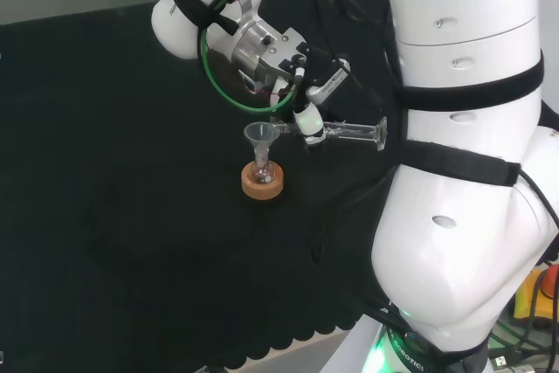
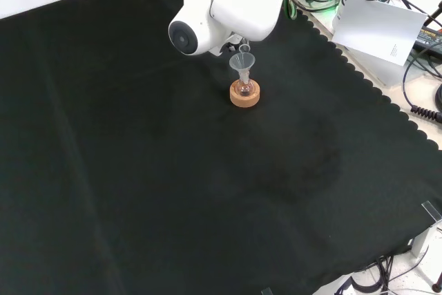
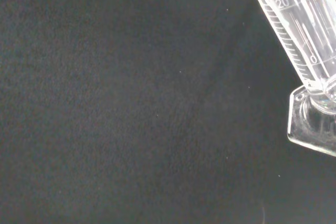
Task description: Pour the water from the graduated cylinder into the round-bottom flask.
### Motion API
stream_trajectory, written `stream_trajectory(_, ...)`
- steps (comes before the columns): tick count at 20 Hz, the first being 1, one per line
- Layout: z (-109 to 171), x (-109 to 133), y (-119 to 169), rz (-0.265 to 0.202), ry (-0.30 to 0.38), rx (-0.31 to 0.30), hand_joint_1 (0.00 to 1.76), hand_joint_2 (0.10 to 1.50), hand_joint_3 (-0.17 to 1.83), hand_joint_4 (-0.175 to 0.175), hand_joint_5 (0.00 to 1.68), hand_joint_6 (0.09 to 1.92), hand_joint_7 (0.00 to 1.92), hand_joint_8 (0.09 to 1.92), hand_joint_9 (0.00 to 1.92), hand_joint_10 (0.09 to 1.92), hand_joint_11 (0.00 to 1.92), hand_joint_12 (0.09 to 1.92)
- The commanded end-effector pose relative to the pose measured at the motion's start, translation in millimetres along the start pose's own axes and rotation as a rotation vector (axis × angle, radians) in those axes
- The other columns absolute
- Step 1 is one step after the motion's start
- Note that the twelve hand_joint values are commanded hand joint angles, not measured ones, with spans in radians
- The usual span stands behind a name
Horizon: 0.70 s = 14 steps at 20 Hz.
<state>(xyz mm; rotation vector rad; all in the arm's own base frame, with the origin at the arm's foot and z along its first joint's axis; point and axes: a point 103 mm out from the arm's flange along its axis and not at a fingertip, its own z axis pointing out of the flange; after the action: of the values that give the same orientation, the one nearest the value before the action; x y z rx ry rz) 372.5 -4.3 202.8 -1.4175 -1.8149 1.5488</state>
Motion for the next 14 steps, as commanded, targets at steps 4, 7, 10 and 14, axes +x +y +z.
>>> stream_trajectory(4,-4.2,1.1,-5.0,0.025,-0.018,0.027,1.15,0.90,0.49,-0.175,0.95,1.14,1.22,0.30,1.41,0.09,1.25,0.73)
stream_trajectory(7,-5.3,1.6,-5.6,0.031,-0.019,0.041,1.15,0.90,0.49,-0.175,0.95,1.14,1.22,0.30,1.41,0.09,1.25,0.73)
stream_trajectory(10,-4.7,2.4,-5.7,0.039,-0.021,0.056,1.15,0.90,0.49,-0.175,0.95,1.14,1.22,0.30,1.41,0.09,1.25,0.73)
stream_trajectory(14,-1.7,-1.7,-6.3,0.044,-0.017,0.069,1.15,0.91,0.49,-0.175,0.95,1.14,1.22,0.30,1.41,0.09,1.26,0.73)
